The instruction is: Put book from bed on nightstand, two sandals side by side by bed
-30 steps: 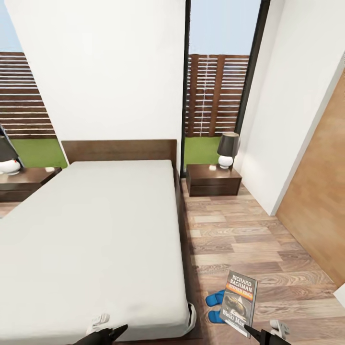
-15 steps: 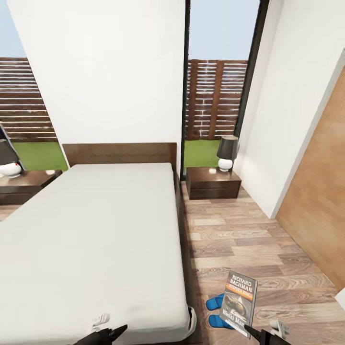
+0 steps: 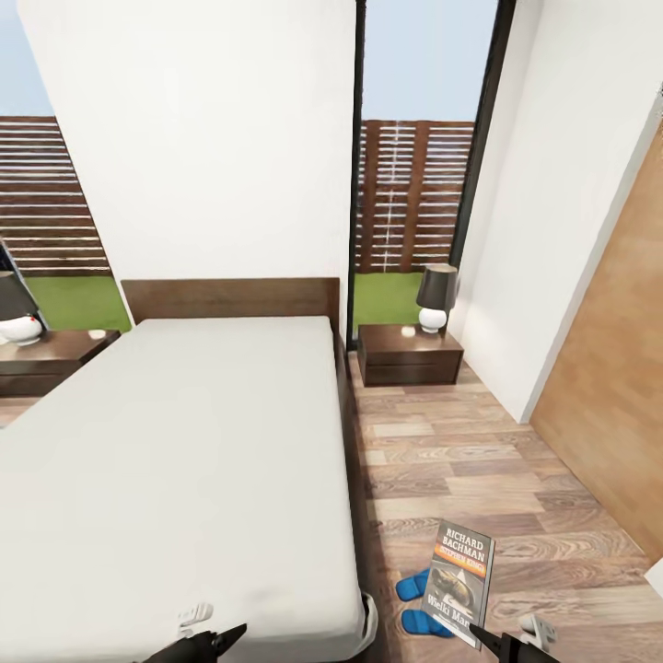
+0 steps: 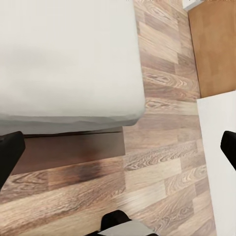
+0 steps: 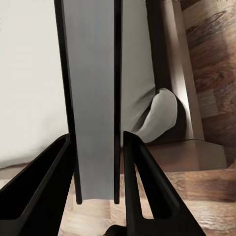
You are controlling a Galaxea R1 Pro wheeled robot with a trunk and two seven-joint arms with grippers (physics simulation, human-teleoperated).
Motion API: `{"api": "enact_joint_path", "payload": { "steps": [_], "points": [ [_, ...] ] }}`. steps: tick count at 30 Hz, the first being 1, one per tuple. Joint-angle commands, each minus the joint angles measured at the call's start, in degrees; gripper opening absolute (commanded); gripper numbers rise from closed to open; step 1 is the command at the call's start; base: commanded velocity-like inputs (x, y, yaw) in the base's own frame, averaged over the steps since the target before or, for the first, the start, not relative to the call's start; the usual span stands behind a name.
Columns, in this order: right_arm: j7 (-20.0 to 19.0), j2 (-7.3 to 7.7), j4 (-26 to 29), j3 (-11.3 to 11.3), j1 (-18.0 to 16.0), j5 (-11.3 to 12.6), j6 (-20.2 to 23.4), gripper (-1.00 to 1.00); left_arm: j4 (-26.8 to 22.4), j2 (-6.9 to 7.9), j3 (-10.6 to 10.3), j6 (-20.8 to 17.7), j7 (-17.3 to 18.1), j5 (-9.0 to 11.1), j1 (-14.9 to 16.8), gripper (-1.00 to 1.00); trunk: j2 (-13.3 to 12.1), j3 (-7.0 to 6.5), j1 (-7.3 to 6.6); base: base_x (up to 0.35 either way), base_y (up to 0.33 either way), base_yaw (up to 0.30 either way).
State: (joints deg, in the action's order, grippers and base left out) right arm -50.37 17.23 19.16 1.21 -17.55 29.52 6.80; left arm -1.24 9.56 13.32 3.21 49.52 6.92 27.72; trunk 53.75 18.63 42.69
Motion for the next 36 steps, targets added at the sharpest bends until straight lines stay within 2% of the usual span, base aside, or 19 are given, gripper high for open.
{"api": "enact_joint_path", "payload": {
  "steps": [1,25,36],
  "points": [
    [-0.15,0.0,0.0,0.11,-0.03,0.36,0.59,-1.0,0.1,0.02,-0.48,0.31,0.14,0.55,0.05,1.0,0.05,-0.02,0.01,0.0,0.0,0.0],
    [-0.08,-0.03,0.0,0.11,-0.02,0.36,0.58,-1.0,0.1,0.02,-0.48,0.34,0.14,0.55,0.0,1.0,0.05,-2.21,0.01,0.0,0.0,0.0],
    [-0.1,-0.06,0.0,0.11,-0.03,0.36,0.58,-1.0,0.1,0.02,-0.48,0.31,0.14,0.55,-0.04,1.0,0.05,-2.38,0.01,0.0,0.0,0.0]
  ]
}}
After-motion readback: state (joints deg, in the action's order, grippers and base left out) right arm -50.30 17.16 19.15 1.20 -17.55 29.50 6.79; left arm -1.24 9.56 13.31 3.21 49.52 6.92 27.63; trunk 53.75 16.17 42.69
